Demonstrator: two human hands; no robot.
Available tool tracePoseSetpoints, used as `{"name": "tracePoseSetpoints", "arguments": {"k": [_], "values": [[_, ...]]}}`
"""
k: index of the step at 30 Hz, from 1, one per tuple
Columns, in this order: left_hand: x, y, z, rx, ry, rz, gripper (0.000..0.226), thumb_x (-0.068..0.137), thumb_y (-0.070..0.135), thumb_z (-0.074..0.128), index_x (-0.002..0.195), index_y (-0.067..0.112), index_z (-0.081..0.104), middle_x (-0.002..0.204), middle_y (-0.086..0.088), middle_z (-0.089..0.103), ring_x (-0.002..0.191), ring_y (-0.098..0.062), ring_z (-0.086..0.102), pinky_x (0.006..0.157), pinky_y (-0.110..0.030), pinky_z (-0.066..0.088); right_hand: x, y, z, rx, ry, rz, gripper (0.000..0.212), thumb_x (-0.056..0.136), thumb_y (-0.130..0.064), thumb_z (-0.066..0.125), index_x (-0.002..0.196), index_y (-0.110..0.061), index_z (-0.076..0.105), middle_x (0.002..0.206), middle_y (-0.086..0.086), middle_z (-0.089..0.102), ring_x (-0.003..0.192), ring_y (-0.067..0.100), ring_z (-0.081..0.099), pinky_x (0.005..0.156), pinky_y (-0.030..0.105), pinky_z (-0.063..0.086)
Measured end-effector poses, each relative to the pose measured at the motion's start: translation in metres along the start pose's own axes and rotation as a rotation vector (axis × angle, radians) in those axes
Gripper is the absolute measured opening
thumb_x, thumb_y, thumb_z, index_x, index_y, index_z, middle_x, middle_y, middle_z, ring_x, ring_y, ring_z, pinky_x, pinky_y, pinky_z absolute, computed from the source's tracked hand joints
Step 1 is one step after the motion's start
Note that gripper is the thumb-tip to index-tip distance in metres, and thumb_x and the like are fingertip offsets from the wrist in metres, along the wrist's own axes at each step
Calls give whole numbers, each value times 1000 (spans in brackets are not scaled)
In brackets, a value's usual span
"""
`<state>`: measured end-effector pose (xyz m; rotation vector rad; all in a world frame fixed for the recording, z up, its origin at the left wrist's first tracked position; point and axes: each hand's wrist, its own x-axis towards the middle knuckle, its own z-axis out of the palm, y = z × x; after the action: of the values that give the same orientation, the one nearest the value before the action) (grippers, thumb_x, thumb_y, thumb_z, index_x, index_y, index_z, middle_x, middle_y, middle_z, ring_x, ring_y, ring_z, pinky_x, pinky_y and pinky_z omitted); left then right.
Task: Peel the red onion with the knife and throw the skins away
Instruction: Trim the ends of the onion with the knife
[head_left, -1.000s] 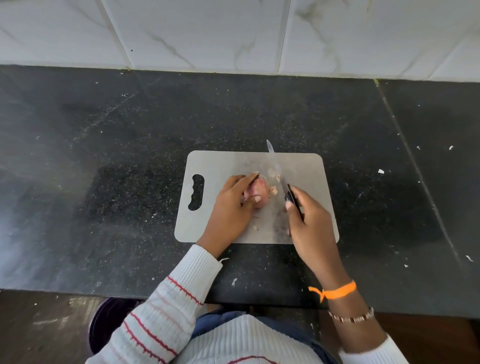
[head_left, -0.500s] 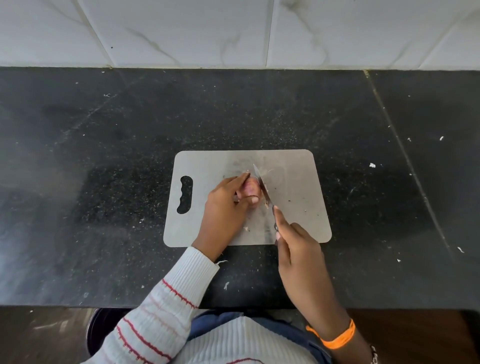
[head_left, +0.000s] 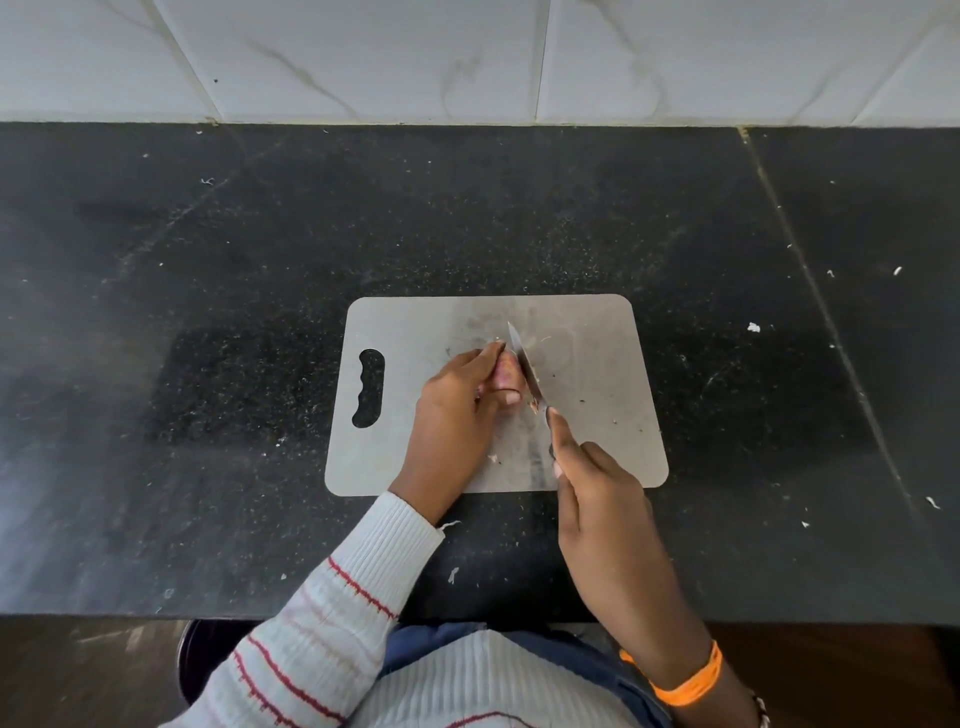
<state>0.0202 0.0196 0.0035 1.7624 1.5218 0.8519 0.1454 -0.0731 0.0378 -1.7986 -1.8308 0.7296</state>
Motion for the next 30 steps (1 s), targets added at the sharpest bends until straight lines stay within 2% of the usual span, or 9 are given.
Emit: {"name": "tracePoseSetpoints", "arguments": {"k": [2,4,7,13,16,20,23,26,30], "values": [[1,-1,-1,0,4,11,48,83,4,63,130,10,52,121,-6,61,105,-16,58,93,-24,47,4,-3,0,-14,-25,5,55,96,-8,41,146,-19,23,96,0,48,84,17,55,77,34,51],[0,-2,-2,-11,-1,22,48,82,3,64,129,9,53,123,-6,60,107,-16,58,93,-24,47,15,-3,1,-43,-33,6,56,95,-6,42,147,-18,22,94,2,48,83,21,56,76,36,50],[-1,-1,0,29,15,46,47,83,4,63,129,9,53,123,-8,60,106,-18,59,91,-24,48,32,-2,2,-112,-52,0,57,95,-7,42,147,-17,20,91,-1,41,83,20,55,74,29,47],[1,-1,1,32,30,25,47,83,1,62,128,8,53,120,-8,62,101,-19,60,84,-16,45,9,-9,3,-89,-88,28,62,94,-5,43,148,-19,16,102,4,48,85,22,56,78,36,50],[2,-2,1,20,28,5,47,83,3,63,128,10,54,118,-6,62,98,-16,60,81,-12,46,30,-2,13,-111,-28,25,58,93,-3,43,146,-15,23,98,7,50,82,26,57,75,41,50],[1,-1,3,17,26,7,47,83,4,62,129,10,53,118,-4,62,96,-10,57,80,-3,40,18,1,10,-27,-32,31,54,93,-2,43,145,-13,28,91,3,47,81,23,56,75,41,51],[1,-2,2,20,28,10,47,84,4,62,129,10,53,120,-5,61,98,-11,57,82,-3,39,19,2,11,-46,-36,5,56,93,-1,42,145,-14,27,91,3,46,82,26,56,74,39,49],[-1,0,2,33,25,11,46,85,3,60,130,9,52,121,-7,61,105,-17,58,87,-11,42,41,9,21,-74,-29,36,57,93,-1,41,146,-14,25,89,2,42,85,30,56,73,39,46],[-3,4,1,44,27,-22,49,85,4,60,133,9,48,121,-7,60,106,-19,57,84,-6,35,27,12,26,-81,-45,30,59,94,-4,45,147,-17,21,100,8,51,86,27,57,75,37,48]]}}
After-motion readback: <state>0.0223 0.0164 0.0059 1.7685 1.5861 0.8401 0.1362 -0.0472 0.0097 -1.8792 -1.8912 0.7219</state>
